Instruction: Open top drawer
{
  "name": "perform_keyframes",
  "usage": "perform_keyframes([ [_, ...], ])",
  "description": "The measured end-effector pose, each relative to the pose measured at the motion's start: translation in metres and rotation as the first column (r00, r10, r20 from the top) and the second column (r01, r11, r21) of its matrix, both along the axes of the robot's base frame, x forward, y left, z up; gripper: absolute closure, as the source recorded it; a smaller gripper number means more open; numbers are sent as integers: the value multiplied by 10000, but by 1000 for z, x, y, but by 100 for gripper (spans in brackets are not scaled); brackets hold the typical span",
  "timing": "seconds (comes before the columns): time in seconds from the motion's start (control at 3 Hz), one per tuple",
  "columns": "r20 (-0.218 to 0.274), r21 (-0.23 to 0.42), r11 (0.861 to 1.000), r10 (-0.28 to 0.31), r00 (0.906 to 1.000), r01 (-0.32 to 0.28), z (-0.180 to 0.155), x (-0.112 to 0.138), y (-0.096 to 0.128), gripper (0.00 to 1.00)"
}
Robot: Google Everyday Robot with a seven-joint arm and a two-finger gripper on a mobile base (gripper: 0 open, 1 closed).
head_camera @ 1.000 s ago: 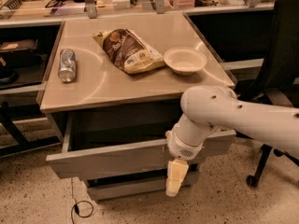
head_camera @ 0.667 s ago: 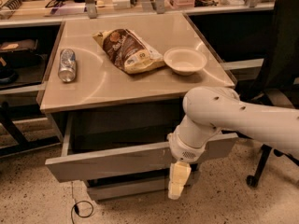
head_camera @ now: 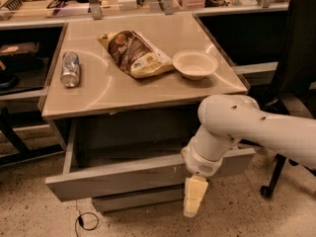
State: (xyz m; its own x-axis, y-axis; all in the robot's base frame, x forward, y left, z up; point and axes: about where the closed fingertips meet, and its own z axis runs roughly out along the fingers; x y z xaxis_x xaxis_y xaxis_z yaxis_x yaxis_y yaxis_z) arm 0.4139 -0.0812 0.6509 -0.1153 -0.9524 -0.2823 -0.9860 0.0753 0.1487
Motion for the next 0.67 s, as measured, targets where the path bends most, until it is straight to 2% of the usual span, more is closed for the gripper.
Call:
perform_keyframes([
  [0.67,-844,-338,9993,-170,9963,141,1,-59,-33,0],
])
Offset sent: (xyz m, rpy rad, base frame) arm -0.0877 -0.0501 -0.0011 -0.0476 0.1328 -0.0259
